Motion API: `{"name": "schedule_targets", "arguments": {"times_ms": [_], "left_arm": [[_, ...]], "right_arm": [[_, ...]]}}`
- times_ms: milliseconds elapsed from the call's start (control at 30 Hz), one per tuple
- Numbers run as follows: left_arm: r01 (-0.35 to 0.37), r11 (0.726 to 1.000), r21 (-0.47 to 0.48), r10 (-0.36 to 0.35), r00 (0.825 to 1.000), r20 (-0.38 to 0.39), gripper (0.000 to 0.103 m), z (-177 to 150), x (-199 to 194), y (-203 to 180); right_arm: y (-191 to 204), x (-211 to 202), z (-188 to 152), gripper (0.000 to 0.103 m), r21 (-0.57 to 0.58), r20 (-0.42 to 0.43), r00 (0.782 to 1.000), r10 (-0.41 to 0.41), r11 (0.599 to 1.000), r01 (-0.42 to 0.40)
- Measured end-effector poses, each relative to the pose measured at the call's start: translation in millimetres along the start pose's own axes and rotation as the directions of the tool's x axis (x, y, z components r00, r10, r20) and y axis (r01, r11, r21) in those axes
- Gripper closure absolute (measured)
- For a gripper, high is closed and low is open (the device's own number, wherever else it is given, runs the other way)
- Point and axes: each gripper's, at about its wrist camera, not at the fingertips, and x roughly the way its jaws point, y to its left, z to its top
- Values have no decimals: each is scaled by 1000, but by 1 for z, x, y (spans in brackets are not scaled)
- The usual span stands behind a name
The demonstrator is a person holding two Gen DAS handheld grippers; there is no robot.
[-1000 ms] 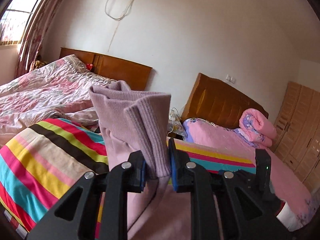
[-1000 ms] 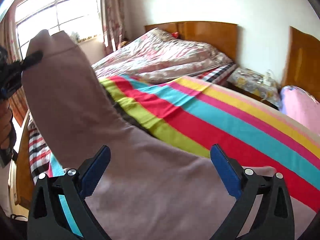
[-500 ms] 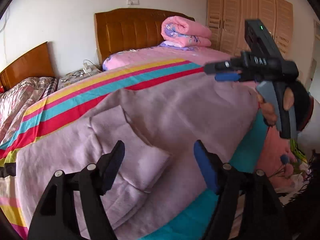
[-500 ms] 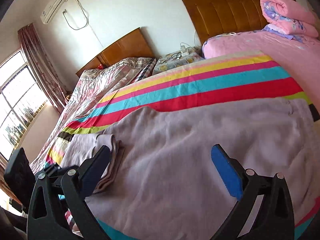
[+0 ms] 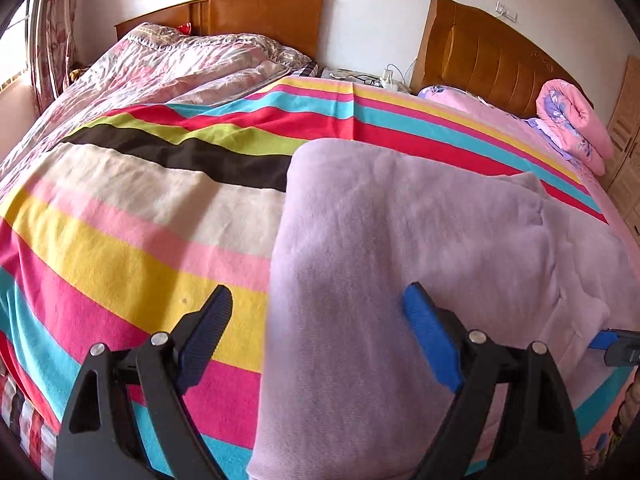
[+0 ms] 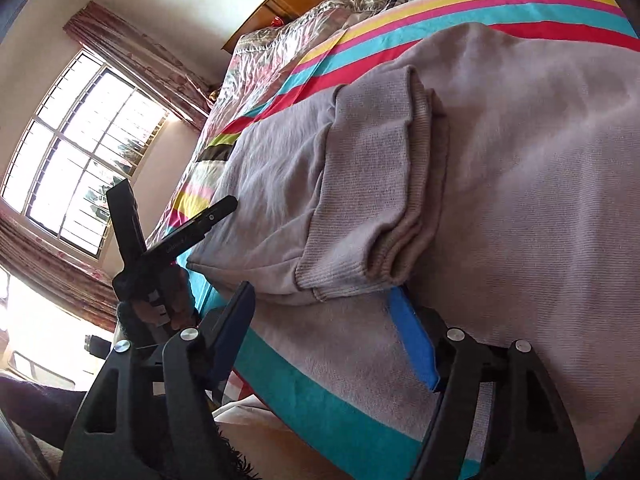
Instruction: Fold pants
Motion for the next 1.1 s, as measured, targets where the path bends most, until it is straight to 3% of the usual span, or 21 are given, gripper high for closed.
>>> {"name": "schedule_targets", "arguments": {"times_ms": [100, 200, 233, 333, 467, 633, 733, 867, 900, 967, 1033, 1100], "left_arm": [[29, 999, -15, -29, 1000, 5, 15, -3, 1, 7], [49, 998, -26, -49, 999, 1, 15, -5, 0, 10], [52, 998, -27, -52, 999, 2, 15, -6, 0, 11], [60, 998, -30, -60, 998, 4, 15, -5, 0, 12], [37, 999, -19, -36, 999, 34, 15, -4, -9, 12], [37, 999, 25, -39, 996, 80, 15, 1, -31, 6], [-5, 997, 82, 1, 999, 47, 15, -5, -23, -5], [-23, 995, 99, 22, 1000, 11, 15, -13, -10, -8], [-26, 994, 102, 25, 1000, 12, 15, -11, -12, -8], [-50, 993, 111, 46, 998, 37, 15, -2, -22, -9], [-35, 992, 122, 25, 996, 83, 15, 12, -39, -14], [-3, 990, 142, -15, 992, 125, 9, 29, -52, -24]], "right_arm": [[-9, 3, 11, 37, 86, 28, 1000, 6, 996, -8], [-5, 9, 16, 43, 82, 38, 999, -22, 996, 19], [-4, 11, 17, 55, 77, 43, 998, -42, 996, 39], [-10, 14, 17, 80, 105, 56, 996, -67, 993, 61], [8, 1, 16, 88, 44, 96, 991, -92, 995, 88], [24, -17, 9, 88, 2, 122, 987, -101, 995, 102], [5, -10, -5, 88, 20, 90, 983, -160, 987, 158], [-8, -3, -9, 86, 14, 96, 985, -144, 990, 143], [-5, -3, -8, 82, -5, 90, 983, -157, 987, 158], [3, -12, -6, 57, -54, 105, 965, -239, 968, 246], [11, -28, -1, 47, -109, 168, 939, -299, 941, 319], [24, -34, 9, 47, -184, 220, 925, -311, 918, 352]]}}
